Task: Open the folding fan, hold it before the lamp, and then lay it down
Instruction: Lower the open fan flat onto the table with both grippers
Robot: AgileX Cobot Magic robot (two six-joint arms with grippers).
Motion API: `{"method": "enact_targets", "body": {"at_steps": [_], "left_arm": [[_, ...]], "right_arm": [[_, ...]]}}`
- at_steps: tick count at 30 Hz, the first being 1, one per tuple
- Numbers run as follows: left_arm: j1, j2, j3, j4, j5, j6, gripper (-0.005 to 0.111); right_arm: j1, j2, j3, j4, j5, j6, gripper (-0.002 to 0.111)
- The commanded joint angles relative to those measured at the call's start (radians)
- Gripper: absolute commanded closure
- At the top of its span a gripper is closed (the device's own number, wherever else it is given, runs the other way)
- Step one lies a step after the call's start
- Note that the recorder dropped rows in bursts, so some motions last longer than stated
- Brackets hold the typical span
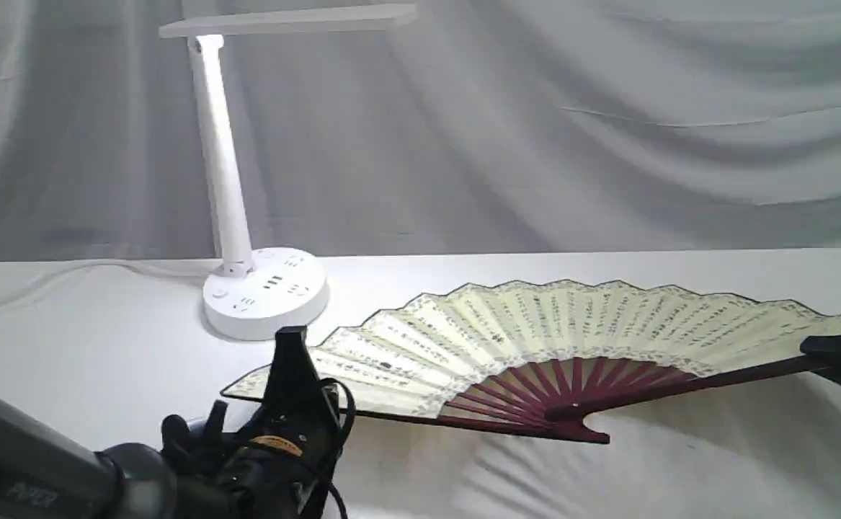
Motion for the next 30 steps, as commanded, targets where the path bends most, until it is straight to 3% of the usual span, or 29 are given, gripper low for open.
{"method": "enact_targets", "body": {"at_steps": [1, 9, 12, 25, 30], "left_arm": [[0.006, -0.004, -0.004, -0.036, -0.019, -0.002, 0.1], [0.006, -0.004, -0.004, -0.036, -0.009, 0.011, 0.058], [0.006, -0.004, -0.004, -0.036, -0.009, 0.018, 0.046], [0.021, -0.054, -0.009, 0.07, 0.082, 0.066, 0.044], [0.059, -0.095, -0.015, 0.119, 0.216, 0.163, 0.044]], "right_arm": [[-0.016, 0.001, -0.001, 0.006, -0.093, -0.042, 0.108], [-0.016, 0.001, -0.001, 0.012, -0.093, -0.042, 0.108], [-0.016, 0.001, -0.001, 0.012, -0.093, -0.042, 0.101], [-0.016, -0.003, -0.003, 0.006, -0.066, -0.042, 0.049], [-0.016, -0.003, -0.045, -0.098, -0.076, 0.018, 0.046]]}}
